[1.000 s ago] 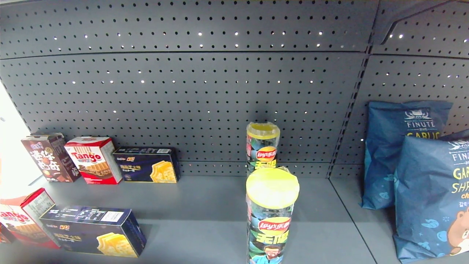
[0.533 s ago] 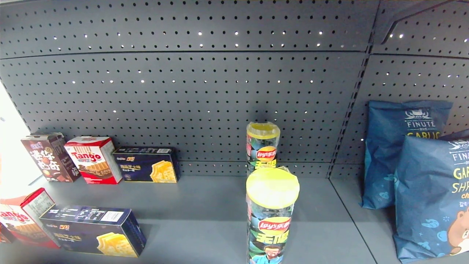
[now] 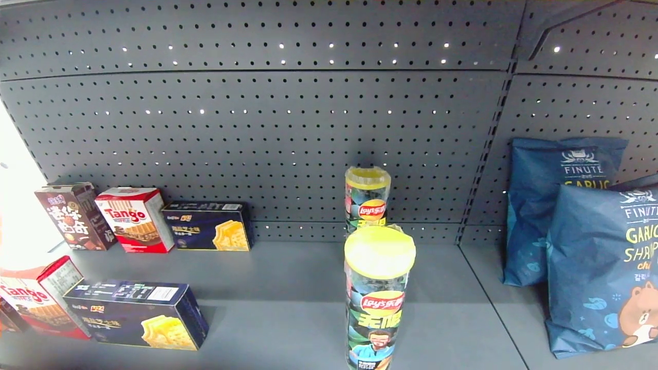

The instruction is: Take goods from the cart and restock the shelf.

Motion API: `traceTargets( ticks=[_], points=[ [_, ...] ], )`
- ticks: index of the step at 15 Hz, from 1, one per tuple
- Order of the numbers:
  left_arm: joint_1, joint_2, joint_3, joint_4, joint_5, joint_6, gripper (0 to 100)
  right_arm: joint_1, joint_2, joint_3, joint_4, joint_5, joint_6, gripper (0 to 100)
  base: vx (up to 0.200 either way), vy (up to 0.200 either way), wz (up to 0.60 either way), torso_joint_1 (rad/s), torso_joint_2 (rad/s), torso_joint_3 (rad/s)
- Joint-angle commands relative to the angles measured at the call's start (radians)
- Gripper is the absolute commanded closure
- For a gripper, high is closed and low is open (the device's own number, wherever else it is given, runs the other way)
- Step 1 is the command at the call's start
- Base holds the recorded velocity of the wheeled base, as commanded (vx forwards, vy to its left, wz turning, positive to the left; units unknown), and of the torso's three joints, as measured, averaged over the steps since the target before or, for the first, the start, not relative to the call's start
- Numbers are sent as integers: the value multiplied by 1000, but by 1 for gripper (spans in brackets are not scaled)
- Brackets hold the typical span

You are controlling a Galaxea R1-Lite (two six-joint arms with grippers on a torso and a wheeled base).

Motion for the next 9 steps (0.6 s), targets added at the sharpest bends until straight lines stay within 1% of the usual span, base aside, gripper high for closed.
traceTargets(
  ticks=[1,9],
  points=[
    [0,0,0,-1,0,-1,0,0,0,0,-1,0,0,0,0,0,0,0,0,0],
    [0,0,0,-1,0,-1,0,0,0,0,-1,0,0,0,0,0,0,0,0,0]
  ],
)
